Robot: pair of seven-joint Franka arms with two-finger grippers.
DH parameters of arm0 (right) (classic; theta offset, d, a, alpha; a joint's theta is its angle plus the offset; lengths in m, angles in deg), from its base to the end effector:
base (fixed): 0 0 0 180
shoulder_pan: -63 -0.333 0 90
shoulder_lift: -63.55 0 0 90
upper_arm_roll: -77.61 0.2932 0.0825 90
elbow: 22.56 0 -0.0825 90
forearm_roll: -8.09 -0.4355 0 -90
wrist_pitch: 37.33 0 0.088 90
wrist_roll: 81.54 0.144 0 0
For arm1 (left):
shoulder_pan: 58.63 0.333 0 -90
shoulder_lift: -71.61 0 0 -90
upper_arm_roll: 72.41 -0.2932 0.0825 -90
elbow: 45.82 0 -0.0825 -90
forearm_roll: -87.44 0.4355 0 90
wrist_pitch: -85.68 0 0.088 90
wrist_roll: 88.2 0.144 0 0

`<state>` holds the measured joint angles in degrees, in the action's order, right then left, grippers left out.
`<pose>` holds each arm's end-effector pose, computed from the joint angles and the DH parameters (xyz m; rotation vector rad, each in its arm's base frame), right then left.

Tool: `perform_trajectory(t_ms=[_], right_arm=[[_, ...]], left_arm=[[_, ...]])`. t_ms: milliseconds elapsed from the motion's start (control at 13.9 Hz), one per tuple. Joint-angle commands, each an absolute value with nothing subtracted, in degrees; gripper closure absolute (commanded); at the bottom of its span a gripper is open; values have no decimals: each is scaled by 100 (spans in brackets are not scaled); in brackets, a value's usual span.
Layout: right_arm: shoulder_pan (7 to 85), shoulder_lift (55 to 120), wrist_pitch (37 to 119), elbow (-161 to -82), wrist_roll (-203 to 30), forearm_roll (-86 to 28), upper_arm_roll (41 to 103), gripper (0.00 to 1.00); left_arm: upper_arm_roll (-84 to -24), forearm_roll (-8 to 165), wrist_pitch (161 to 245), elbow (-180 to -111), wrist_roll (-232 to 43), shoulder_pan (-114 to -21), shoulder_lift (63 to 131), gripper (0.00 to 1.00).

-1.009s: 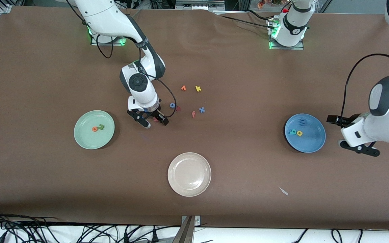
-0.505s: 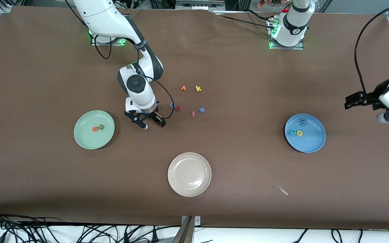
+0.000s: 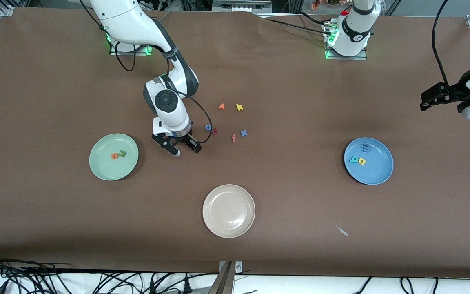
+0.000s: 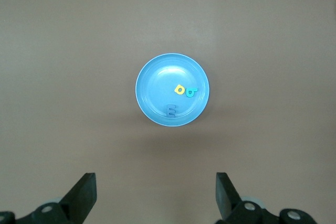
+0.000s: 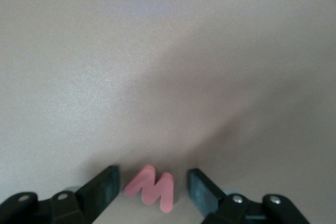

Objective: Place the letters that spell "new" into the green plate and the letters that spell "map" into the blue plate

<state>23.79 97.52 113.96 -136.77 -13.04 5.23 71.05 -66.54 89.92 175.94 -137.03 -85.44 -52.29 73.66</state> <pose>0.5321 0.3348 0.0670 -2.9564 0.9921 -0.1043 0.6127 0.0120 0.5325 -3.1017 0.0641 0.0826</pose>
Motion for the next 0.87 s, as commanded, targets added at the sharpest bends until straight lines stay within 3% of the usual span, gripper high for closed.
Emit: perform_trajectory(t_ms=[0, 72, 360, 649, 793], right_arm=[[2292, 9722, 11234, -13638, -1210, 625, 7058, 13], [2292, 9722, 11234, -13638, -1201, 625, 7058, 10], [2292, 9722, 11234, -13647, -1228, 633, 7049, 12], [2301, 9722, 11234, -13647, -1237, 625, 7049, 32], [2300, 9730, 11234, -13638, -1219, 625, 7058, 37]], left_arm=[[-6713, 8832, 17498, -13556, -8495, -5212, 7354, 0], [-6696, 8840, 17498, -13547, -8495, -5221, 7354, 0], [-6696, 8832, 17533, -13556, -8468, -5221, 7389, 0], [-6687, 8832, 17594, -13600, -8468, -5256, 7416, 0], [-6687, 8832, 17630, -13609, -8468, -5265, 7416, 0]])
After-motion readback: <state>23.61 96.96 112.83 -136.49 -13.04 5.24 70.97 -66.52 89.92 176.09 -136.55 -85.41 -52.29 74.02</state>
